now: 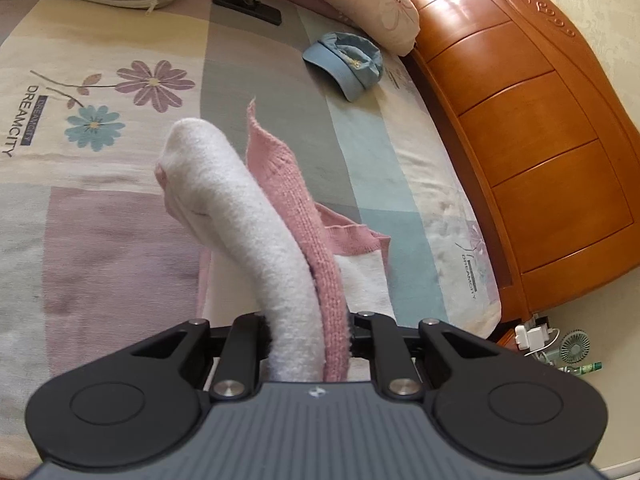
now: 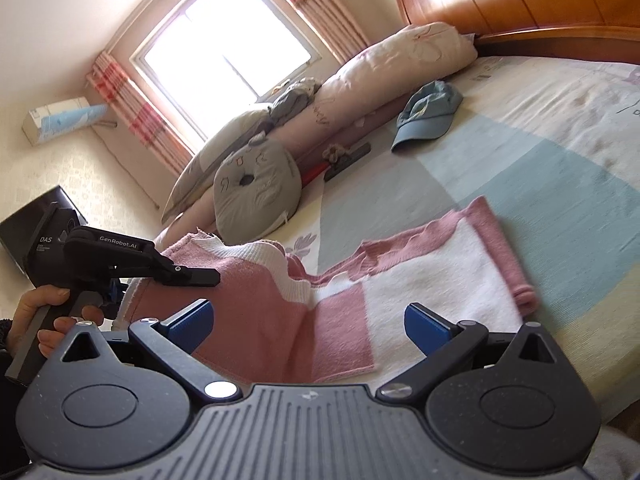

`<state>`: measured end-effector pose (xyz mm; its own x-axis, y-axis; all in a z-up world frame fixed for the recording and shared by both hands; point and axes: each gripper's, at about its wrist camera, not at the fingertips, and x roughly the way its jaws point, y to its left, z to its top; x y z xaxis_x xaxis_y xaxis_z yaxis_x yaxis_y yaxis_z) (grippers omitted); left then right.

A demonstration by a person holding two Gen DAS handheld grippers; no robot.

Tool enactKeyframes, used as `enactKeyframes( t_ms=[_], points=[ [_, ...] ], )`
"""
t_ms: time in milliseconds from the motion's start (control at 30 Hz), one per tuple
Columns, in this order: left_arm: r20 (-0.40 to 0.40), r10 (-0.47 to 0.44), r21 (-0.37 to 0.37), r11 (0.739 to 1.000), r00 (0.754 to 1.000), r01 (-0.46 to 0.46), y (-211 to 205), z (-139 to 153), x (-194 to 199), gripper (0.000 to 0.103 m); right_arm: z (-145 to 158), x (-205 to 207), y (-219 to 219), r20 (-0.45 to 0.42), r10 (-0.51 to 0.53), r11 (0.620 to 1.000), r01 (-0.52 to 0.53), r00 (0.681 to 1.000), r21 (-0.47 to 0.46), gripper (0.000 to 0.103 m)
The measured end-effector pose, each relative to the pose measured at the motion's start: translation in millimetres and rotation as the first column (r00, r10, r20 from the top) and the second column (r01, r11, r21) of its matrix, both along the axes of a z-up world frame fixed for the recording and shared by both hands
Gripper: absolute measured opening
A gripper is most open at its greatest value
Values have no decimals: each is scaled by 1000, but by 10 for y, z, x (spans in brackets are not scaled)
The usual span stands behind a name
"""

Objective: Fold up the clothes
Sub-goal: 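Lift the grasped sweater edge upward with the left gripper, then fold the held edge over onto the sweater stack with the left gripper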

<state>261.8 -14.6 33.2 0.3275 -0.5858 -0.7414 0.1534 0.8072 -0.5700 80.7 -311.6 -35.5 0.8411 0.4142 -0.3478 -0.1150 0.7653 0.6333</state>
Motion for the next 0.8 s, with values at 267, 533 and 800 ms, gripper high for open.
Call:
enactKeyframes(
  t_ms=[267, 533, 800],
  points=[
    [4, -18, 85, 996, 1000, 18, -491, 115, -48, 15, -80, -79, -280, 24, -46, 998, 45, 999, 38, 103],
    [-11, -33, 154, 987, 999, 34, -1045, 69, 29, 15, -176, -178, -608, 47, -107, 992, 104, 993, 67, 103],
    [-37, -47, 201, 978, 998, 53, -1511, -88, 197, 16, -292, -215, -876, 51, -142, 988, 139, 988, 60, 103]
  ],
)
